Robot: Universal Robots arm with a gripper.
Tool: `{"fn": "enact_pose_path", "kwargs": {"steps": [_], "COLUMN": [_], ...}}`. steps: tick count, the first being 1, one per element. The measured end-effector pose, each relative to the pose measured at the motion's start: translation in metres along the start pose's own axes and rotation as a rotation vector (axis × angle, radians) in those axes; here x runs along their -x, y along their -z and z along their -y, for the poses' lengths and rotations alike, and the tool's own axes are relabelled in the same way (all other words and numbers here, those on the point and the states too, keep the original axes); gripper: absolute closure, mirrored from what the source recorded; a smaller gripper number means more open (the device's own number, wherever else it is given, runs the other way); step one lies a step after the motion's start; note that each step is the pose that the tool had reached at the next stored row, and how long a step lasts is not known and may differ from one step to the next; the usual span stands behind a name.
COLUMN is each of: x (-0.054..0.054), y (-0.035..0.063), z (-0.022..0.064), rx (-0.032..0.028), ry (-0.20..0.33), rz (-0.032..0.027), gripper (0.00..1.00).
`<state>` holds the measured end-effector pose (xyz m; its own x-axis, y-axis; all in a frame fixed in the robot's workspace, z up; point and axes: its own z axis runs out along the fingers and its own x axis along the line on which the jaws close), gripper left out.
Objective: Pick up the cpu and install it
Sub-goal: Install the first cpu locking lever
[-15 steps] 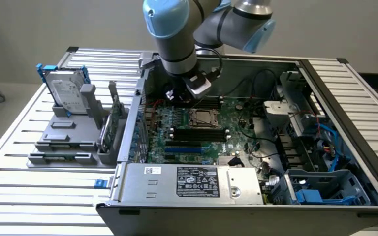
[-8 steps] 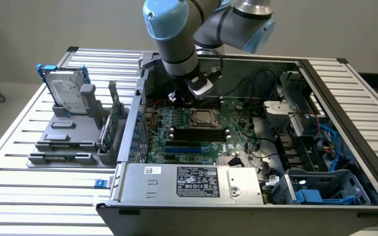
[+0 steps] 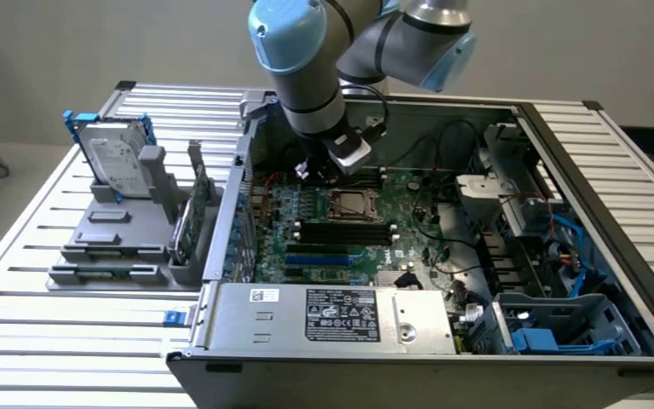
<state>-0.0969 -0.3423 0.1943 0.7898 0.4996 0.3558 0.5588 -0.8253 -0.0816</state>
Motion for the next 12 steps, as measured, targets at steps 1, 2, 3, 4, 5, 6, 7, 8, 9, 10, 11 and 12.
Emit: {"fn": "enact_pose_path", "kwargs": {"steps": [1, 2, 3, 4, 5, 6, 7, 8, 9, 10, 11, 12], "x": [-0.0004, -0.0009, -0.0014, -0.002, -0.0027, -0.0033, -0.0041, -0.0049, -0.0056, -0.0062, -0.0066, -0.007], "y": [-0.0005, -0.0009, -0.0015, -0.002, -0.0025, -0.003, -0.0036, -0.0042, -0.0048, -0.0054, -0.0059, -0.0065], "z": [-0.0004, -0.0008, -0.0013, -0.0017, -0.0019, -0.0017, -0.0013, -0.0005, 0.0005, 0.0016, 0.0024, 0.003], "rx": [0.0015, 0.003, 0.0044, 0.0058, 0.0073, 0.009, 0.0106, 0.0119, 0.0133, 0.0139, 0.0141, 0.0138], "ry": [0.001, 0.001, 0.002, 0.003, 0.003, 0.004, 0.004, 0.005, 0.005, 0.006, 0.006, 0.006], "rz": [-0.0011, -0.0021, -0.003, -0.0035, -0.0034, -0.0029, -0.002, -0.0009, -0.0003, 0.0001, 0.0002, -0.0004], "gripper": [0.89, 0.89, 0.89, 0.89, 0.89, 0.89, 0.89, 0.89, 0.89, 0.89, 0.89, 0.89]}}
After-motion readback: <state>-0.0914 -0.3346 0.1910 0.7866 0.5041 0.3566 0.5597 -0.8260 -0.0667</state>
